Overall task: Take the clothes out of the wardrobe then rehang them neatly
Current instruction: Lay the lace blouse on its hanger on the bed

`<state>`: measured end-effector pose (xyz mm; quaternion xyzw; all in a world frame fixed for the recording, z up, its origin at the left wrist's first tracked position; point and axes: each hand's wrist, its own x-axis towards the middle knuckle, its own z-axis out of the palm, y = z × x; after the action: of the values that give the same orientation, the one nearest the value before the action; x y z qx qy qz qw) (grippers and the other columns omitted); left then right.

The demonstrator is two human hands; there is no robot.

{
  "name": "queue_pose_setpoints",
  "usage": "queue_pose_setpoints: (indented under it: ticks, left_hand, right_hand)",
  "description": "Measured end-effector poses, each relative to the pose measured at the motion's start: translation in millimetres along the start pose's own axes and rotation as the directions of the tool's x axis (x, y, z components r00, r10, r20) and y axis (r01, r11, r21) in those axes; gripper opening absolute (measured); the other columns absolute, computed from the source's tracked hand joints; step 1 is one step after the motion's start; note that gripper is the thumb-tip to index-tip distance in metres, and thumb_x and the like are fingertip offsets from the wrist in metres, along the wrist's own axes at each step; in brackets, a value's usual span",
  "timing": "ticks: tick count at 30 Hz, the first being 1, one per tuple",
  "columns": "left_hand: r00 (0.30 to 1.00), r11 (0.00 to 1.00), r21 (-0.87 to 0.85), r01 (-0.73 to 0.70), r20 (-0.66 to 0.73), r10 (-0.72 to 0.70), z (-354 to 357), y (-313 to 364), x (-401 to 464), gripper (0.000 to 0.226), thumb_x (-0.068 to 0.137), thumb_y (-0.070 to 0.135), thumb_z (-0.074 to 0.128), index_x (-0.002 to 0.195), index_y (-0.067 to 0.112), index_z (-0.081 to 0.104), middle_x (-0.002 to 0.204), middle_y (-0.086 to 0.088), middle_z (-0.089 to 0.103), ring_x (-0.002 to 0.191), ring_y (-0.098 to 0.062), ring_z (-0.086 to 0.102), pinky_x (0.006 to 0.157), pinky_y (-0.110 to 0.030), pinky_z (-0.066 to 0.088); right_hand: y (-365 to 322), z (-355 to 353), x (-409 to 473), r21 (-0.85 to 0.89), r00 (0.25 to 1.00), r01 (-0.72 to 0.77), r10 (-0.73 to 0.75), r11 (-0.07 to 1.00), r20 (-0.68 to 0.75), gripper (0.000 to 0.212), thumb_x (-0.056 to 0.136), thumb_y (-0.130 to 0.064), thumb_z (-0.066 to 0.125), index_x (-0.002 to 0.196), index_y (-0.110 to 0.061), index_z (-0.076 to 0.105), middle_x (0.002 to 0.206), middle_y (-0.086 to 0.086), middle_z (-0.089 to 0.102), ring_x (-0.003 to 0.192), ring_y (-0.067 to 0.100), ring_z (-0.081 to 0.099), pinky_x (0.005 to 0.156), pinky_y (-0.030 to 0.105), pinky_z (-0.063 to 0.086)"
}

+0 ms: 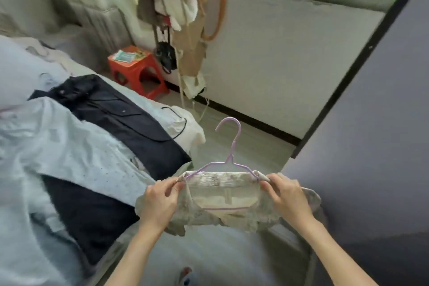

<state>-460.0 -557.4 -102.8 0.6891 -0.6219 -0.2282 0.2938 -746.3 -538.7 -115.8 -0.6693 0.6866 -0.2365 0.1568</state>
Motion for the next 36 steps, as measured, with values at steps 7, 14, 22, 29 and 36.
queue_pose_setpoints:
  ticks: [7, 14, 22, 29, 36]
  left_hand:
    - [0.907, 0.964, 0.131, 0.233, -0.388, -0.166, -83, -95, -8, 0.038, 0.083, 0.062, 0.047, 0.085, 0.031, 0.069, 0.076, 0.007, 0.065, 0.077, -0.025, 0.06, 0.061, -0.037, 0.049]
    - [0.707, 0.904, 0.133, 0.406, -0.673, -0.219, -156, -165, -47, 0.045, 0.081, 0.056, 0.04, 0.072, 0.02, 0.067, 0.066, 0.003, 0.066, 0.063, -0.025, 0.06, 0.056, -0.027, 0.038]
    - [0.325, 0.766, 0.067, 0.64, -0.926, -0.19, -244, -217, -78, 0.029, 0.081, 0.037, 0.05, 0.07, 0.014, 0.064, 0.07, -0.006, 0.066, 0.07, -0.032, 0.057, 0.071, -0.038, 0.034]
    - [0.14, 0.664, 0.053, 0.746, -0.987, -0.079, -308, -246, -98, 0.03, 0.08, 0.033, 0.051, 0.071, 0.006, 0.061, 0.068, -0.009, 0.064, 0.073, -0.031, 0.054, 0.074, -0.04, 0.034]
    - [0.034, 0.6, -0.01, 0.8, -0.997, -0.063, -357, -264, -108, 0.032, 0.083, 0.035, 0.051, 0.072, 0.007, 0.061, 0.063, -0.005, 0.061, 0.07, -0.021, 0.045, 0.072, -0.03, 0.026]
  right_hand:
    - [-124, 76, 62, -0.04, 0.947, 0.319, -0.32, 0.947, -0.021, 0.032, 0.088, -0.038, 0.053, 0.066, -0.014, 0.053, 0.062, -0.004, 0.054, 0.051, 0.018, 0.048, 0.052, 0.032, 0.04]
    - [-244, 147, 85, 0.089, 0.827, 0.546, -0.553, 0.833, 0.1, 0.04, 0.081, -0.052, 0.042, 0.057, -0.02, 0.04, 0.05, -0.01, 0.04, 0.043, 0.015, 0.041, 0.041, 0.027, 0.029]
    - [-393, 208, 93, 0.312, 0.598, 0.731, -0.79, 0.607, 0.136, 0.042, 0.078, -0.054, 0.042, 0.053, -0.021, 0.037, 0.045, -0.009, 0.034, 0.04, 0.01, 0.034, 0.04, 0.017, 0.025]
    - [-499, 239, 97, 0.478, 0.351, 0.807, -0.932, 0.348, 0.087, 0.04, 0.081, -0.052, 0.044, 0.053, -0.031, 0.025, 0.043, -0.012, 0.028, 0.038, 0.005, 0.031, 0.039, 0.017, 0.019]
    - [-586, 270, 92, 0.563, 0.251, 0.791, -0.966, 0.241, 0.06, 0.045, 0.079, -0.05, 0.053, 0.056, -0.012, 0.049, 0.045, -0.008, 0.041, 0.043, 0.019, 0.045, 0.041, 0.024, 0.029]
